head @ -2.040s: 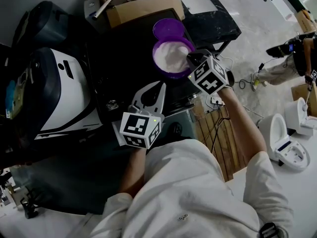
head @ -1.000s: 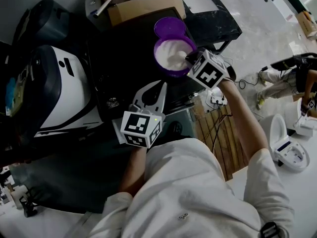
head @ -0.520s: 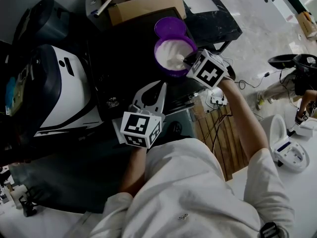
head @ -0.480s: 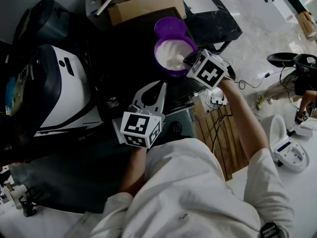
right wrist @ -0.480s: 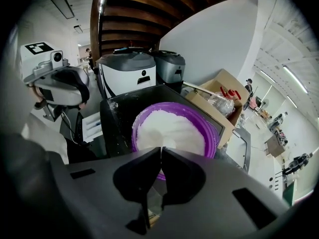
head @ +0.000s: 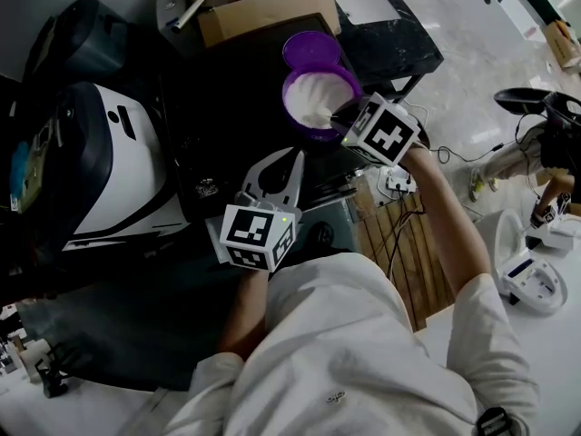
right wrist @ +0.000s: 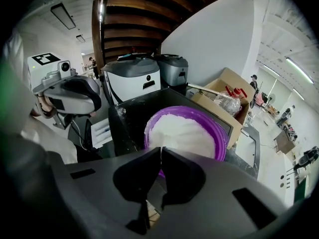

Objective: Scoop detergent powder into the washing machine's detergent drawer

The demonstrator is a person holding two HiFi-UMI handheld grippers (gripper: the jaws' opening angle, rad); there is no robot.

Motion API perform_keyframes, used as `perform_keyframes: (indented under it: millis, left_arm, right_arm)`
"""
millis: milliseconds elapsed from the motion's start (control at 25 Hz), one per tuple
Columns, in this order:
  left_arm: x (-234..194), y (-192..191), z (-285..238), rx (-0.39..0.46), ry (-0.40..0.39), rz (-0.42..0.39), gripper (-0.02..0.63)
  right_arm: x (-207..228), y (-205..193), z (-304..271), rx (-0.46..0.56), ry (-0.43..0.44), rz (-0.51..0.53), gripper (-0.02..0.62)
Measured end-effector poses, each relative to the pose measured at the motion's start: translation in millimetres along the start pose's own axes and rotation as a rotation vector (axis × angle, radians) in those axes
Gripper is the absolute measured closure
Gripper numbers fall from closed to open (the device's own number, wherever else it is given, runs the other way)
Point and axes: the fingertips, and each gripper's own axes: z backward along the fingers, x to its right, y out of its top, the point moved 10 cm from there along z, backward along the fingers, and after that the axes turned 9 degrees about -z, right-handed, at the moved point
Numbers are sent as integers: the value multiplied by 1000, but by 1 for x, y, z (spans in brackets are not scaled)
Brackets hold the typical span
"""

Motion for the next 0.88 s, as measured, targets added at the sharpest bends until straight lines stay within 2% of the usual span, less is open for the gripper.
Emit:
perform_keyframes:
  millis: [480,880]
  left_arm:
    - [2,1,-2,1,-5,-1,588]
    - [1,1,-2,2,-3,-4,588]
  right_arm:
    - [-6,-3,0,137,83,-145,584]
    - [-6,-11,-6,246,127,-350,584]
